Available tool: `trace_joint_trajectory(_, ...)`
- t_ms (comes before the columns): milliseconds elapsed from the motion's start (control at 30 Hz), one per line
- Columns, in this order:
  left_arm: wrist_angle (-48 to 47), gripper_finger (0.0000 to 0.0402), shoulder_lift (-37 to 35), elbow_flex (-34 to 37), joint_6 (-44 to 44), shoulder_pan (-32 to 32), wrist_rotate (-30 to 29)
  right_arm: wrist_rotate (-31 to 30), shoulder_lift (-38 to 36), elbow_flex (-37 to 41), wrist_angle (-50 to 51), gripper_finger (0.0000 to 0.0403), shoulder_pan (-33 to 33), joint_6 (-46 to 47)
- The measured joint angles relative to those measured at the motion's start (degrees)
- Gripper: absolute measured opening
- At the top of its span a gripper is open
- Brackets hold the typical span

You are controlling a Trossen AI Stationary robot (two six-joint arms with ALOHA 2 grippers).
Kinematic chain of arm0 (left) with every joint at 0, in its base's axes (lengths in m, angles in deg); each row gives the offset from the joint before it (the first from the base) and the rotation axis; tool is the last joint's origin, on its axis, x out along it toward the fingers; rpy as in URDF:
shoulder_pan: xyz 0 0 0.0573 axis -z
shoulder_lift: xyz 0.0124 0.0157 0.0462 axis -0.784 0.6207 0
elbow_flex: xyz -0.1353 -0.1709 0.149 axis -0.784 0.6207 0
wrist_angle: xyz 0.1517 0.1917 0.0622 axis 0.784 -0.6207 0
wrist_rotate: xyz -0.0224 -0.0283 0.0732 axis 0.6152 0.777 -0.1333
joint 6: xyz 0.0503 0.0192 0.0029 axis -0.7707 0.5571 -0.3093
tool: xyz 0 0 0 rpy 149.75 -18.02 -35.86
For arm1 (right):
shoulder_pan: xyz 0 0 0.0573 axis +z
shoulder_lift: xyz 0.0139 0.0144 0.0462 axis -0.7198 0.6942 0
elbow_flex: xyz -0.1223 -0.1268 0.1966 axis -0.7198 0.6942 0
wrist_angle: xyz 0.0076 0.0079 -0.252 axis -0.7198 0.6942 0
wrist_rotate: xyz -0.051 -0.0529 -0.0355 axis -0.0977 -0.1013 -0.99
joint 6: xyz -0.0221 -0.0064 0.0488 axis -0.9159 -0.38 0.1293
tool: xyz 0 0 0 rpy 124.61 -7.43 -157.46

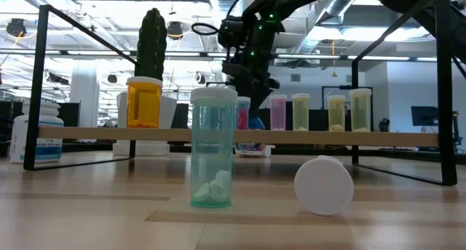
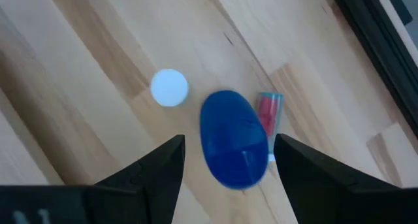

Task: Pick and place medicine bottles onto shelf by color
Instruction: Put the large blue pill bottle on the shelf

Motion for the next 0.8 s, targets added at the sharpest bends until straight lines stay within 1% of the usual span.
trace_joint_trajectory(233, 0.0, 0.0256, 0.0, 0.0, -0.07, 0.0, 0.0, -0.12, 0.02, 1.24, 1.95, 0.026, -0.77, -1.04)
trace_joint_trajectory(800, 0.01, 0.0256, 0.0, 0.0, 0.35, 0.0, -0.13, -0.01, -0.01, 1.36, 0.74, 0.026, -0.68, -3.41)
